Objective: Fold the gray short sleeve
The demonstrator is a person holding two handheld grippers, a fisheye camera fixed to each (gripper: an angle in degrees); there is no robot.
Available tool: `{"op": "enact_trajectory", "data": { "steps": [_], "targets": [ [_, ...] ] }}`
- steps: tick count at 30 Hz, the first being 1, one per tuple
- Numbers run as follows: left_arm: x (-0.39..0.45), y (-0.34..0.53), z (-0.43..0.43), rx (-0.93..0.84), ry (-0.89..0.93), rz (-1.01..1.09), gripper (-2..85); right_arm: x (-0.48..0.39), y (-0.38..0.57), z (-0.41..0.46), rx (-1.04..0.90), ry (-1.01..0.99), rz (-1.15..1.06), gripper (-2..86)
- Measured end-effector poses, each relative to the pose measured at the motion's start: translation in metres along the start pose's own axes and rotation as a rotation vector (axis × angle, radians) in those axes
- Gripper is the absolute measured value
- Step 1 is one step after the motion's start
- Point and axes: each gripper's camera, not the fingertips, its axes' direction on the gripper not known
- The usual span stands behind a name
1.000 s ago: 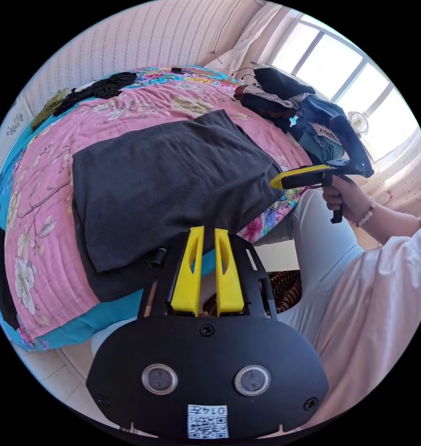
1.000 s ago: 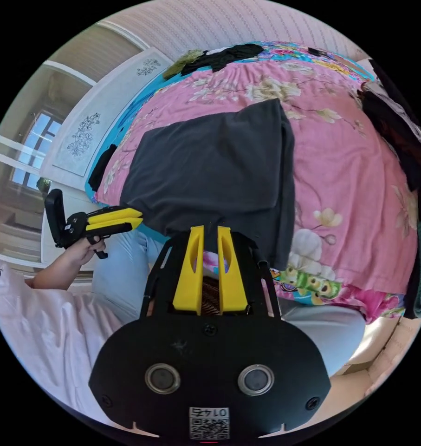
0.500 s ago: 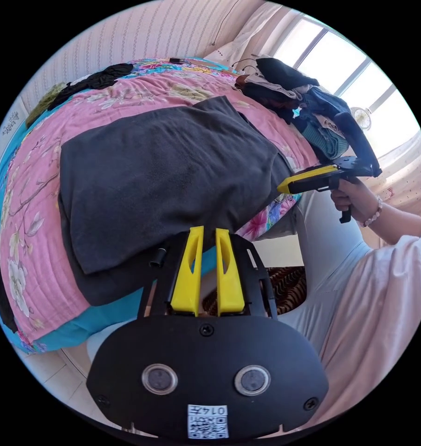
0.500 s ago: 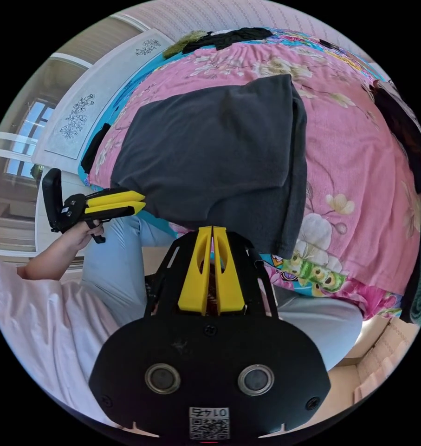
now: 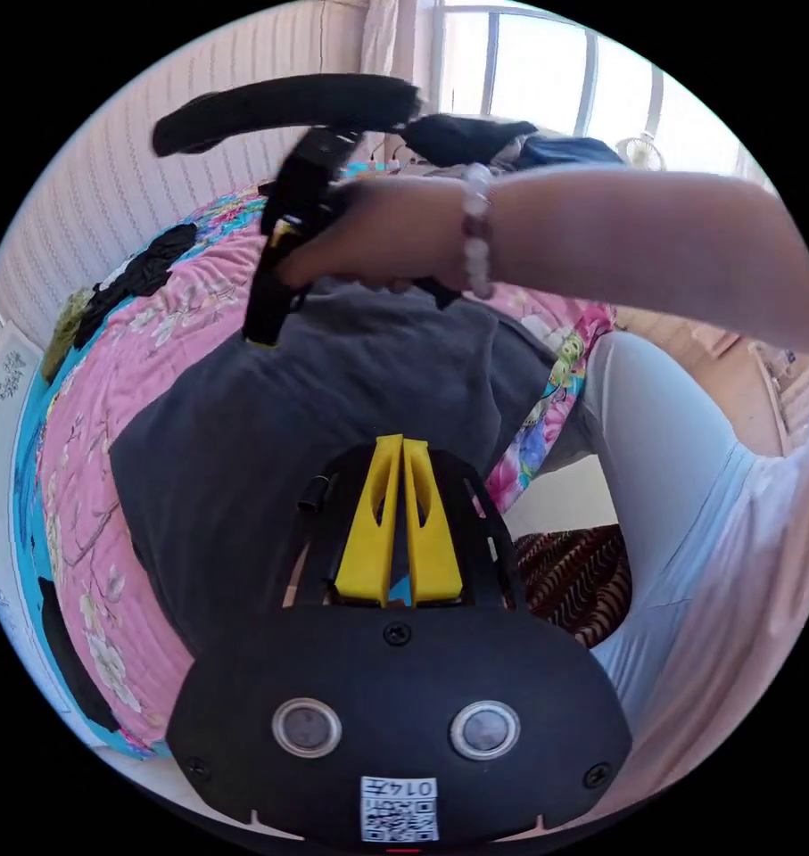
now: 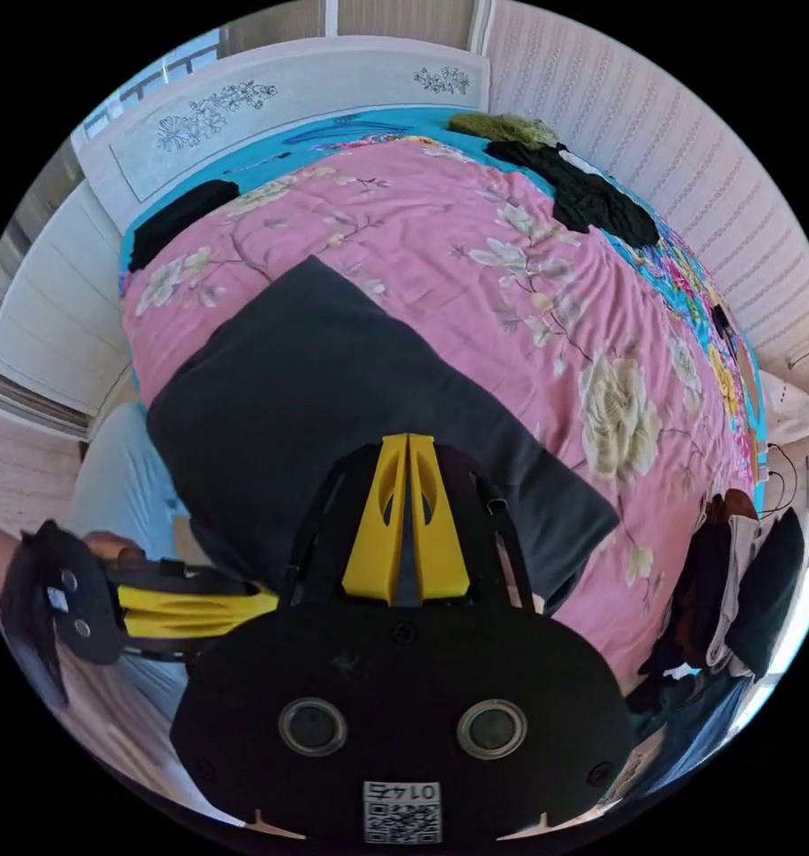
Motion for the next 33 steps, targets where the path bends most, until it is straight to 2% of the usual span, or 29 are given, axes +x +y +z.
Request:
{"op": "enact_trajectory", "data": {
  "steps": [1,3,6,8,10,12,13,17,20,22,24,28,33],
  "targets": [
    [0.0,0.006,0.0,0.07,0.006,-0.031,-1.0,0.004,-0.004,0.018,-0.031,-0.032,0.033,-0.4],
    [-0.001,0.006,0.001,0.071,0.027,-0.05,-1.0,0.014,-0.001,0.019,0.026,-0.081,0.073,-0.4],
    [0.007,0.002,-0.011,0.064,0.033,-0.022,-1.0,0.029,-0.008,0.012,-0.032,-0.16,0.048,-0.4],
    [0.014,0.003,-0.021,0.11,0.044,-0.001,-1.0,0.036,-0.013,0.0,0.001,-0.126,0.029,-0.5],
    [0.021,0.002,-0.013,0.084,0.054,0.011,-1.0,0.049,-0.026,-0.004,0.051,-0.094,0.07,-0.5],
    [0.025,0.003,0.007,0.037,0.056,0.007,-1.0,0.057,-0.039,0.02,-0.04,-0.08,0.084,-0.5],
    [0.025,0.007,0.008,0.088,0.055,-0.015,-0.9,0.062,-0.041,0.031,-0.04,-0.092,0.096,-0.5],
    [0.029,0.002,-0.001,0.07,0.069,-0.013,-0.7,0.084,-0.031,0.024,-0.006,-0.172,0.136,-0.6],
    [0.038,0.001,-0.02,0.128,0.092,0.025,0.1,0.107,0.026,-0.014,0.15,-0.165,0.156,-0.6],
    [0.048,-0.004,-0.028,0.167,0.081,0.047,3.4,0.131,0.098,-0.036,0.214,-0.143,0.251,0.0],
    [0.057,-0.012,-0.029,0.189,0.084,0.063,6.4,0.144,0.158,-0.04,0.218,-0.142,0.354,1.8],
    [0.079,-0.034,-0.019,0.194,0.093,0.134,10.2,0.143,0.266,-0.018,0.131,-0.266,0.517,7.9],
    [0.099,-0.058,-0.007,0.171,0.074,0.213,13.5,0.136,0.3,0.019,0.077,-0.37,0.553,7.1]
  ]
}}
